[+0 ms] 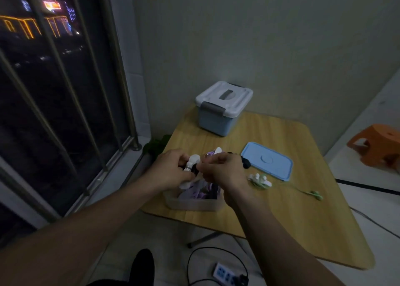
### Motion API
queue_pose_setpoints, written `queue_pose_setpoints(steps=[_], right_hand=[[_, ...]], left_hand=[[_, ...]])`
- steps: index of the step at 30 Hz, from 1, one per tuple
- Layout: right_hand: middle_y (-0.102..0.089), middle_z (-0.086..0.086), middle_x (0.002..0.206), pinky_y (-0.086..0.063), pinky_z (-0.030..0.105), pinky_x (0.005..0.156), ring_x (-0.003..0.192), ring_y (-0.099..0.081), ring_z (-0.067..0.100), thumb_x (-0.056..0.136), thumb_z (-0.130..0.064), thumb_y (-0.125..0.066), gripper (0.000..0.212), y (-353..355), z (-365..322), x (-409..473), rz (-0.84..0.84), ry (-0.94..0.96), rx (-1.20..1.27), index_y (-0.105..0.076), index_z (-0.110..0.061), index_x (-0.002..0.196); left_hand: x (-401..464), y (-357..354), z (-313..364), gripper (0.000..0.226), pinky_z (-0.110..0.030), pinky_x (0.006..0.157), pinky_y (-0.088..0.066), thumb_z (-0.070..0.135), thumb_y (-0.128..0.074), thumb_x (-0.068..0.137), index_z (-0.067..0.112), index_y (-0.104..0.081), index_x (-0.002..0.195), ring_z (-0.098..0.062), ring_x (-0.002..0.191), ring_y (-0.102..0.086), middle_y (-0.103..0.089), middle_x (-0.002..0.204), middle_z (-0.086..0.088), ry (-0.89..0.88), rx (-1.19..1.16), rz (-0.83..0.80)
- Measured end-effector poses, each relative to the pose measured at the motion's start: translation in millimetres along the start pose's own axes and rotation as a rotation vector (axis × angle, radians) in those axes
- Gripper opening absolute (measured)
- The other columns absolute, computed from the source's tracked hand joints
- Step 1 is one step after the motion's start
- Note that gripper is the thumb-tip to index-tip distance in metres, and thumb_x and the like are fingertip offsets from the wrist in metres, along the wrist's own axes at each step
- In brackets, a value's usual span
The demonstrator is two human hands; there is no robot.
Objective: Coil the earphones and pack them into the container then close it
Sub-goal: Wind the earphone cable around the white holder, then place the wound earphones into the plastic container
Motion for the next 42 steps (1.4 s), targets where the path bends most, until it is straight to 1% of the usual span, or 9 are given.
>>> queue_pose_setpoints(steps=[6,10,13,20,24,32,34,37,42], right_hand=[[-0.076,0.007,0.078,-0.06,0.043,0.078,0.079,-0.072,0.019,0.073,-0.006,-0.081,0.006,-14.8,9.7,17.0,-0.019,0.102,-0.212,-0.075,-0.006,0.073],[-0.075,0.008,0.066,-0.06,0.049,0.066,0.067,-0.073,0.023,0.067,-0.01,-0.079,0.006,-26.6,22.4,26.8,-0.015,0.103,-0.308,-0.075,-0.006,0.066],[-0.075,0.004,0.063,-0.06,0.045,0.061,0.061,-0.072,0.017,0.068,-0.015,-0.079,0.008,-35.4,25.3,29.8,-0.014,0.141,-0.397,-0.077,-0.009,0.064],[-0.074,-0.002,0.07,-0.062,0.029,0.064,0.062,-0.069,0.009,0.08,-0.022,-0.075,0.01,-44.7,20.6,29.7,0.018,0.196,-0.567,-0.079,-0.018,0.072],[-0.075,0.006,0.084,-0.059,0.027,0.074,0.073,-0.069,0.014,0.09,-0.015,-0.065,0.014,-51.8,23.0,31.0,-0.01,0.218,-0.685,-0.078,-0.01,0.091],[-0.076,0.0,0.09,-0.038,0.004,0.05,0.07,-0.062,0.006,0.088,-0.015,-0.069,0.01,-51.4,16.6,26.0,-0.059,0.271,-0.637,-0.078,-0.012,0.093],[-0.077,0.0,0.087,-0.05,0.01,0.061,0.073,-0.067,0.008,0.086,-0.016,-0.069,0.01,-49.2,11.8,25.1,-0.061,0.294,-0.581,-0.078,-0.012,0.087],[-0.077,0.003,0.08,-0.061,0.037,0.072,0.07,-0.071,0.013,0.085,-0.011,-0.068,0.011,-31.1,2.2,32.6,-0.055,0.256,-0.395,-0.078,-0.009,0.081],[-0.075,0.003,0.079,-0.062,0.042,0.071,0.071,-0.072,0.017,0.085,-0.011,-0.069,0.019,34.8,-7.7,74.2,0.185,0.177,-0.324,-0.071,-0.025,0.073]], left_hand=[[8.3,-6.6,-14.9,0.02,-0.04,0.069,-0.058,0.019,-0.077,0.066,0.015,-0.071,0.085,-0.017,0.078,-0.068,-0.072,0.082,-0.001,0.036,0.141,0.003],[6.3,-8.3,-12.6,0.018,-0.038,0.065,-0.053,0.021,-0.068,0.074,0.012,-0.06,0.087,-0.024,0.084,-0.062,-0.063,0.091,-0.006,0.008,0.33,0.06],[3.8,-16.6,-9.7,0.01,-0.04,0.067,-0.051,0.014,-0.059,0.082,0.015,-0.05,0.079,-0.028,0.085,-0.06,-0.061,0.096,-0.012,-0.001,0.429,0.022],[0.6,-31.6,-9.7,0.023,-0.031,0.071,-0.042,0.025,-0.06,0.091,0.01,-0.059,0.109,-0.019,0.085,-0.05,-0.059,0.112,-0.01,0.041,0.566,-0.122],[-1.4,-34.6,-9.6,0.023,-0.036,0.09,-0.046,0.014,-0.049,0.096,0.002,-0.059,0.113,-0.029,0.112,-0.056,-0.059,0.123,-0.016,0.072,0.686,-0.168],[-3.5,-15.9,-5.9,0.019,-0.037,0.09,-0.04,0.02,-0.055,0.088,0.018,-0.064,0.104,-0.027,0.118,-0.042,-0.05,0.121,-0.007,-0.043,0.842,0.029],[-4.7,-11.2,-10.2,0.017,-0.035,0.084,-0.043,0.024,-0.06,0.086,0.021,-0.062,0.102,-0.026,0.113,-0.041,-0.044,0.119,-0.006,-0.056,0.774,0.089],[-5.5,-5.8,-18.7,0.018,-0.034,0.079,-0.048,0.027,-0.063,0.086,0.021,-0.059,0.103,-0.024,0.11,-0.04,-0.038,0.12,-0.005,-0.05,0.648,0.153],[-1.1,-9.9,-38.1,0.023,-0.038,0.086,-0.051,0.021,-0.064,0.087,0.018,-0.063,0.11,-0.027,0.117,-0.044,-0.029,0.136,-0.009,-0.008,0.411,0.143]])
Point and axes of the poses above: each hand's wrist, its own x-axis towards the middle knuckle, its own y-axis out of the back of the hand, z = x × y, the point moved 9 cm from there along x, towards the middle knuckle
